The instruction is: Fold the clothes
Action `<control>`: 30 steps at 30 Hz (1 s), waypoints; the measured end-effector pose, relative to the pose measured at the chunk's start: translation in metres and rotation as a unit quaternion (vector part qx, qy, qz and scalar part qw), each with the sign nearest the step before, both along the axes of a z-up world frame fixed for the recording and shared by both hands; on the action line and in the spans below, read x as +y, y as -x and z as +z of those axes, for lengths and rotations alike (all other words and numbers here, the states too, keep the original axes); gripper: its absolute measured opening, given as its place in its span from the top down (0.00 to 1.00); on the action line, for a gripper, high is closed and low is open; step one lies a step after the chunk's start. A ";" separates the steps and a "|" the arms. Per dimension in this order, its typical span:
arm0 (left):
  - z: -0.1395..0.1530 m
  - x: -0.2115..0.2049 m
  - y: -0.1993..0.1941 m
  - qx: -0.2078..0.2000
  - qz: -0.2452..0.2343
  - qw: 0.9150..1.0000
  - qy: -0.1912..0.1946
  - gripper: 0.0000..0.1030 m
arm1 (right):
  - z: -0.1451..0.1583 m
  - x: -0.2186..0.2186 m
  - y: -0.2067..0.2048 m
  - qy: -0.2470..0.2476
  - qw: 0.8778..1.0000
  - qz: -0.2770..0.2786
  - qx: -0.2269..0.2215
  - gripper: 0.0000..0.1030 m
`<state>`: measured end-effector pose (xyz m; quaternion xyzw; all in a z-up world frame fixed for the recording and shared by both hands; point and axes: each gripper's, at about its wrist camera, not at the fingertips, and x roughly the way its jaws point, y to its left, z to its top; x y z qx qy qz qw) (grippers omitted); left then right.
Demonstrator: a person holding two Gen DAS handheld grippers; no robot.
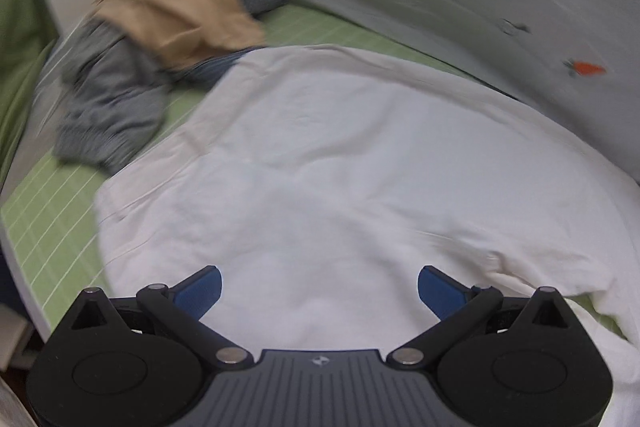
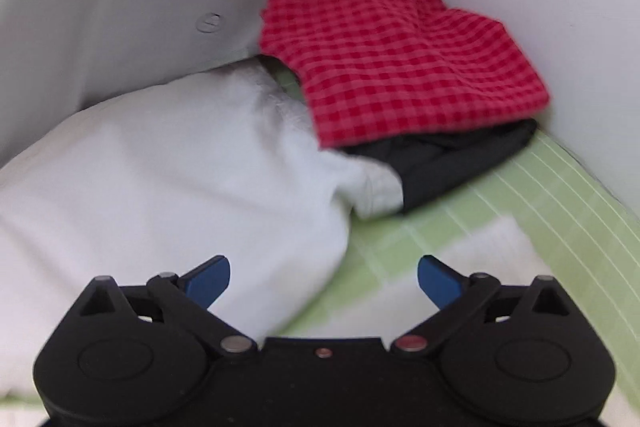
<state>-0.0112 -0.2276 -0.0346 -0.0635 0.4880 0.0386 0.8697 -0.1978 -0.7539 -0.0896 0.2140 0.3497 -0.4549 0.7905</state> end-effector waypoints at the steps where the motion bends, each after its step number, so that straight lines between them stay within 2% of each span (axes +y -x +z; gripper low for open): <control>1: -0.004 0.016 0.000 0.004 0.013 1.000 0.007 0.00 | 0.002 0.019 0.006 -0.013 1.000 0.004 -0.005 0.02; 5: -0.024 0.076 -0.005 0.030 0.067 0.997 0.027 0.00 | 0.004 0.099 0.029 -0.072 0.997 0.019 -0.025 0.02; 7: -0.035 0.105 -0.009 0.036 0.088 0.994 0.047 0.00 | 0.005 0.139 0.031 -0.092 0.994 0.047 -0.025 0.02; 12: -0.059 0.157 -0.026 0.062 0.104 0.991 0.063 0.03 | 0.012 0.223 0.028 -0.086 0.992 0.091 0.000 0.02; 15: -0.070 0.175 -0.033 0.074 0.089 0.990 0.076 0.16 | 0.013 0.253 0.025 -0.091 0.992 0.087 0.005 0.02; 16: -0.074 0.179 -0.036 0.079 0.083 0.990 0.082 0.27 | 0.013 0.262 0.023 -0.091 0.992 0.085 0.006 0.02; 17: -0.077 0.182 -0.038 0.082 0.076 0.990 0.089 0.33 | 0.014 0.269 0.023 -0.090 0.992 0.084 0.007 0.02; 18: -0.078 0.184 -0.038 0.080 0.067 0.990 0.098 0.48 | 0.014 0.277 0.022 -0.089 0.993 0.081 0.008 0.02; 19: -0.079 0.186 -0.038 0.077 0.059 0.989 0.107 0.69 | 0.014 0.284 0.021 -0.088 0.993 0.078 0.008 0.02; 20: -0.079 0.188 -0.039 0.075 0.050 0.989 0.114 0.79 | 0.015 0.290 0.020 -0.088 0.993 0.075 0.008 0.02; 22: -0.077 0.190 -0.040 0.069 0.031 0.991 0.114 0.85 | 0.014 0.303 0.018 -0.087 0.994 0.072 0.008 0.02; 25: -0.074 0.204 -0.047 0.061 0.012 0.991 0.120 0.87 | 0.012 0.316 0.017 -0.090 0.993 0.070 0.008 0.02; 27: -0.074 0.221 -0.052 0.057 0.033 0.989 0.129 0.88 | 0.012 0.321 0.017 -0.090 0.993 0.070 0.008 0.02; 30: -0.069 0.239 -0.058 0.044 0.053 0.992 0.109 0.88 | 0.013 0.324 0.020 -0.090 0.993 0.071 0.005 0.02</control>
